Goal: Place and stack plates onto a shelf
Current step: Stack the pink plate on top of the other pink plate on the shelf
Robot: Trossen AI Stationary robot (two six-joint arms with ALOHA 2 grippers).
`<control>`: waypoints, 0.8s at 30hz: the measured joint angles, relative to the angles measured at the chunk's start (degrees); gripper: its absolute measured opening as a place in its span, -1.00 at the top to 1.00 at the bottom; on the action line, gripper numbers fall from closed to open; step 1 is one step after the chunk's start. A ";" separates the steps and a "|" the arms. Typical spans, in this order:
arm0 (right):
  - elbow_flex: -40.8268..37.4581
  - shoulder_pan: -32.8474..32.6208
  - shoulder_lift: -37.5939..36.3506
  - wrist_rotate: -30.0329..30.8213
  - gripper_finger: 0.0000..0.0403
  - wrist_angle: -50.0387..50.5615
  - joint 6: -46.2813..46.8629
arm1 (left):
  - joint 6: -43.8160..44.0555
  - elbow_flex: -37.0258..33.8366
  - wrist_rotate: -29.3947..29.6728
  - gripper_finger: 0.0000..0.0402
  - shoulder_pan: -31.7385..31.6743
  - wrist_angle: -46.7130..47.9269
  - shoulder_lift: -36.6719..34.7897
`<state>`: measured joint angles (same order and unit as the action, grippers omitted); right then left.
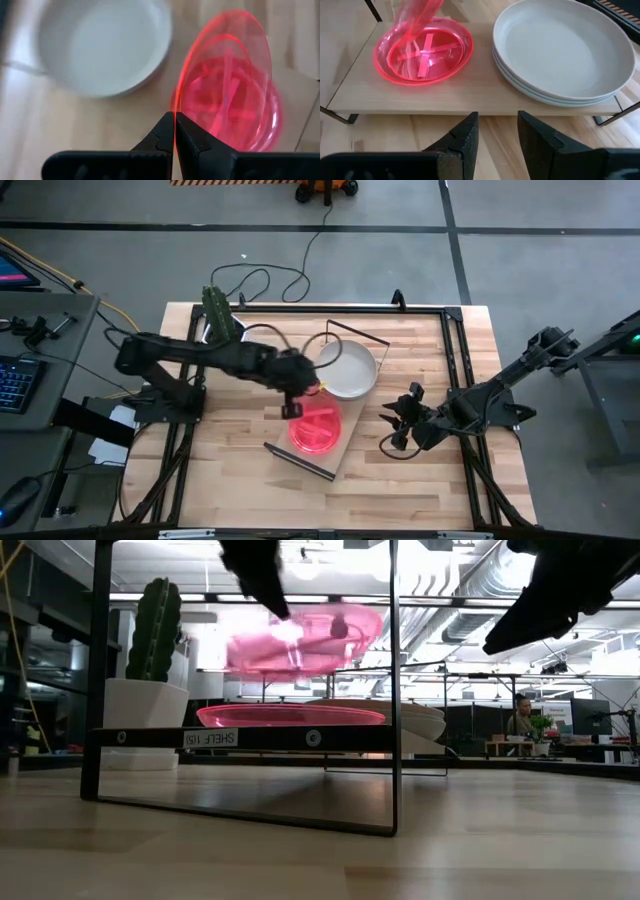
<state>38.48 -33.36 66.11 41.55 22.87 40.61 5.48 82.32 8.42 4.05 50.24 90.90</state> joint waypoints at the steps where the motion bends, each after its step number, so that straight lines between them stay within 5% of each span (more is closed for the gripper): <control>1: 0.00 0.00 0.00 -0.10 0.41 0.00 0.16 | -0.63 0.00 -2.13 1.00 -0.55 -1.31 1.46; 13: 0.00 -0.04 -0.15 -0.45 0.41 -0.02 0.51 | -1.28 -0.04 -9.15 1.00 -1.72 -0.05 7.31; 24: 0.02 -0.04 -0.17 -0.45 0.41 -0.11 0.51 | -1.66 -0.02 -9.35 1.00 -1.70 -0.96 8.06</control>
<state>38.50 -33.41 65.93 41.10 22.76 41.12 3.82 82.30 -0.93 2.35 49.27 98.96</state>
